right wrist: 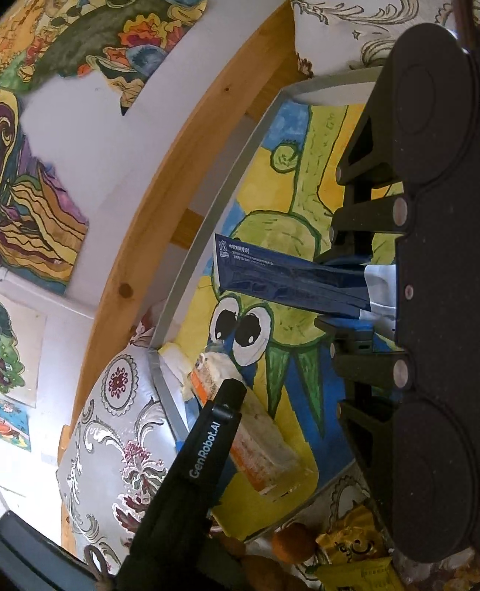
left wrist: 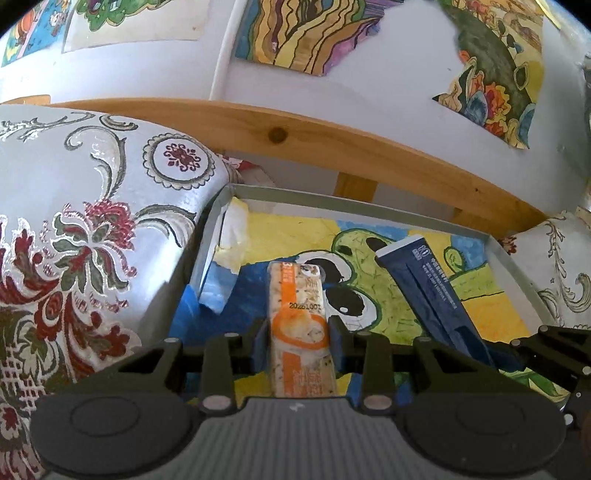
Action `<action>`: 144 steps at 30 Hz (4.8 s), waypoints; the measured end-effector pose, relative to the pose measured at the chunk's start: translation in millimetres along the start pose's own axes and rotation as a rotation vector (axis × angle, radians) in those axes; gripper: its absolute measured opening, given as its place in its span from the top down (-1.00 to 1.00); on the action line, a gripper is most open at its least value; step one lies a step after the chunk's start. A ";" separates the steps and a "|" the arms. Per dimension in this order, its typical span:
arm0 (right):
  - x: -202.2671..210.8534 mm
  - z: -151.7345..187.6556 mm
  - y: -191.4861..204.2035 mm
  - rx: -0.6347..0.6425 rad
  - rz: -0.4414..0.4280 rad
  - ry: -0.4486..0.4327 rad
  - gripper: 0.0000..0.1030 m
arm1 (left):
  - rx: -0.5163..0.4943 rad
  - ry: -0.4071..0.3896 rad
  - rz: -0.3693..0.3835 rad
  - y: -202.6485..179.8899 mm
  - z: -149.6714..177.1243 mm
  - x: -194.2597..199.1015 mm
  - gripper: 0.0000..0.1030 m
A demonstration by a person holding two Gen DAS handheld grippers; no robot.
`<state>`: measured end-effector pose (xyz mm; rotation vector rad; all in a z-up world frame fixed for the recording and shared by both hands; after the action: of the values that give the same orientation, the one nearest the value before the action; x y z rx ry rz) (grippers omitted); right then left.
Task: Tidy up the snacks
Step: 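Lower the blue box into the tray with the right tool while the left tool lowers the cake bar, then open both tools and withdraw them from the tray, then move both tools toward the remaining snacks on the bed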
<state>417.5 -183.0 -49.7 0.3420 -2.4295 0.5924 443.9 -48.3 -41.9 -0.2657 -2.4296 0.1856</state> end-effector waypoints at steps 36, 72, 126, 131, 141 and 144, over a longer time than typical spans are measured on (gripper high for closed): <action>84.6 11.6 -28.9 -0.158 0.071 -0.065 -0.98 | 0.048 -0.079 -0.057 -10.7 5.9 74.4 -0.99; 242.2 97.5 -26.4 -0.331 0.133 -0.088 -0.98 | -0.085 -0.058 -0.126 -51.8 115.1 222.7 -0.99; 249.5 184.7 68.2 -0.336 -0.016 0.132 -0.99 | -0.240 0.125 -0.204 -30.4 212.0 225.3 -0.99; 244.3 184.5 68.3 -0.344 -0.022 0.137 -0.98 | -0.272 0.124 -0.206 -30.9 204.7 219.3 -0.99; 220.9 183.1 71.7 -0.351 -0.018 0.133 -0.98 | -0.363 0.135 -0.185 -36.0 184.7 195.7 -0.99; 208.6 181.4 74.3 -0.352 -0.011 0.128 -0.98 | -0.392 0.143 -0.172 -36.1 175.2 188.3 -0.99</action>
<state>136.1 -228.3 -75.7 0.1642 -2.3483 0.1686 184.3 -49.6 -51.8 -0.2311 -2.3153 -0.3768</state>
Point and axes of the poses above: each gripper's, at about its wrist camera, not at the fingertips, and x roughly against the way its jaws point, y to its left, z to its underside, the point moved 7 cm from there along -x, roughly the way its jaws point, and after that the axes turned 8 degrees about y, right-handed, at the moved point
